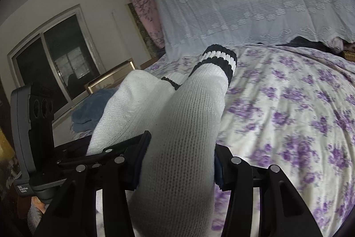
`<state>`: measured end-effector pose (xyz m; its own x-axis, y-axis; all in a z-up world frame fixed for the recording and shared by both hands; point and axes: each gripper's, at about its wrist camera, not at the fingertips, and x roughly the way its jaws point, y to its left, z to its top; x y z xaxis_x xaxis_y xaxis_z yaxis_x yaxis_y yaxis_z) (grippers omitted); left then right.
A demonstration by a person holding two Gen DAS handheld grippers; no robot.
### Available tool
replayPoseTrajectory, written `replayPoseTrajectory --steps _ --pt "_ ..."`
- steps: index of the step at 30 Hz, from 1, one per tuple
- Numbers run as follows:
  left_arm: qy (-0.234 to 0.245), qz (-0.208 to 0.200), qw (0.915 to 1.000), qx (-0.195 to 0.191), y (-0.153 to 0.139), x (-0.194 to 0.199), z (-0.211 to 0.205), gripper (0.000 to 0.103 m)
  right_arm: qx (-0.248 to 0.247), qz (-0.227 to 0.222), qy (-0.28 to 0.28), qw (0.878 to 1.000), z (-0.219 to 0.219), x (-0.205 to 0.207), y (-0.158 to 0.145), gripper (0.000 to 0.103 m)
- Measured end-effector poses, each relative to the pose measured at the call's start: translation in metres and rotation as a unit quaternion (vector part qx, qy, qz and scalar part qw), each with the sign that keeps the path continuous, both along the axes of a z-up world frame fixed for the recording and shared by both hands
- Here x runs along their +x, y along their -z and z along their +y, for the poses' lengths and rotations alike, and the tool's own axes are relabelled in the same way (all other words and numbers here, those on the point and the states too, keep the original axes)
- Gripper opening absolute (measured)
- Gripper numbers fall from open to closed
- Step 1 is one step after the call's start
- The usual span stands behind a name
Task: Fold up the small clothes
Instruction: 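Lift the sweater with both grippers and carry it toward the blue folded garment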
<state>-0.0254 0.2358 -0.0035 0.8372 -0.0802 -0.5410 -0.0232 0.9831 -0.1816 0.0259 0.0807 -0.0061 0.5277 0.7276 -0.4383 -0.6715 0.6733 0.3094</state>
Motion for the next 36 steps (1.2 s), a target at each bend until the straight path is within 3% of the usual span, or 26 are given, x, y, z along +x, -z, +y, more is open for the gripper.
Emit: replayPoseTrajectory --steps 7,13,24,36 --pt "-0.055 -0.012 0.9984 -0.008 -0.015 -0.032 0.073 0.045 -0.010 -0.016 -0.056 0.998 0.086 -0.020 -0.019 0.050" --pt "-0.109 -0.018 0.9938 0.007 -0.030 -0.054 0.133 0.045 0.001 -0.012 -0.100 0.995 0.160 -0.019 -0.027 0.050" --pt "-0.226 -0.035 0.9729 0.032 -0.064 -0.093 0.265 0.045 0.034 0.001 -0.199 0.979 0.306 -0.018 -0.049 0.050" --pt "-0.293 -0.038 0.9546 0.035 -0.074 -0.095 0.386 0.044 0.040 0.004 -0.249 0.968 0.436 -0.007 -0.056 0.050"
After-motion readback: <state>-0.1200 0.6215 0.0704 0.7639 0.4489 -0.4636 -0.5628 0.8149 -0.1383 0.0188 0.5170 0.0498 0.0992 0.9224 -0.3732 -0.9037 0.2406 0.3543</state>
